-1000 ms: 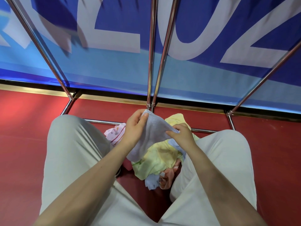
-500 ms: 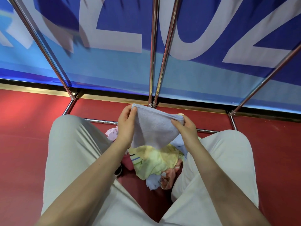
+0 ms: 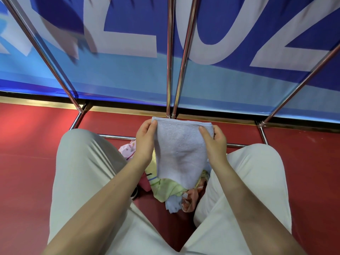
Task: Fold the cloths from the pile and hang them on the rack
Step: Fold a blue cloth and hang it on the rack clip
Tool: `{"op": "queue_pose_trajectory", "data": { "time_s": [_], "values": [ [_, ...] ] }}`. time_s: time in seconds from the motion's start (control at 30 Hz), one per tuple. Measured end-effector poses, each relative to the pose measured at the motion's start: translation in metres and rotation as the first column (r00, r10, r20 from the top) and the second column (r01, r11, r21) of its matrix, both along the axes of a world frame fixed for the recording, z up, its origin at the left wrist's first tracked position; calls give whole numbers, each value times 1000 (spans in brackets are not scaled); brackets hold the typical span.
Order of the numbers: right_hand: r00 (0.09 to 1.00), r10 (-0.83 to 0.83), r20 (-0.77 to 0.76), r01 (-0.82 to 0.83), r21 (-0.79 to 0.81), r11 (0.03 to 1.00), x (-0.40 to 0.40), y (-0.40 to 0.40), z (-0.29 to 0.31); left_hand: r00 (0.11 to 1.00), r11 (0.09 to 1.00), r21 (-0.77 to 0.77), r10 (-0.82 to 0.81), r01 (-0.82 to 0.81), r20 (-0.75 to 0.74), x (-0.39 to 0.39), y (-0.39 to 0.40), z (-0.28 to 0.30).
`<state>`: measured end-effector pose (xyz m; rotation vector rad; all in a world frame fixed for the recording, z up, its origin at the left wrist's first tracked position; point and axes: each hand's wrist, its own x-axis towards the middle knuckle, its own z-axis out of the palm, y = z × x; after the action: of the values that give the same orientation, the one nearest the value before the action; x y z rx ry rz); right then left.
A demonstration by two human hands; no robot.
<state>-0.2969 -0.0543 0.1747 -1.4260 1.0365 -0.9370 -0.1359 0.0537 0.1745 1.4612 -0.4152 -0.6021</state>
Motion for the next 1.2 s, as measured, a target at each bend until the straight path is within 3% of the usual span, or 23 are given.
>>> {"op": "queue_pose_trajectory", "data": {
  "time_s": [0.13,0.33,0.6,0.93,1.07,1.13,1.2],
  "values": [
    [997,-38,-62,40,27,999,5,-1,-7,997,999,47,24,-21,-78,-7,-5,-4],
    [988,-111,-105,130,195,972,16,8,-21,986,992,122,38,-19,-161,-18,-14,-14],
    [985,-40,-166,75,213,974,35,21,-16,981,999,51,23,-13,-193,-35,-21,-7],
    [998,-22,-63,33,178,983,49,26,-12,992,997,18,-78,80,-99,-54,-26,-5],
    [1000,18,-6,-17,191,981,48,27,-4,986,997,28,-70,75,-154,-50,-25,-4],
    [994,108,-14,-105,114,988,46,29,0,976,998,25,-44,51,-213,-42,-25,-2],
    [973,192,-125,-199,-46,979,44,31,0,970,998,46,-34,46,-240,-35,-25,-1]
  ]
}}
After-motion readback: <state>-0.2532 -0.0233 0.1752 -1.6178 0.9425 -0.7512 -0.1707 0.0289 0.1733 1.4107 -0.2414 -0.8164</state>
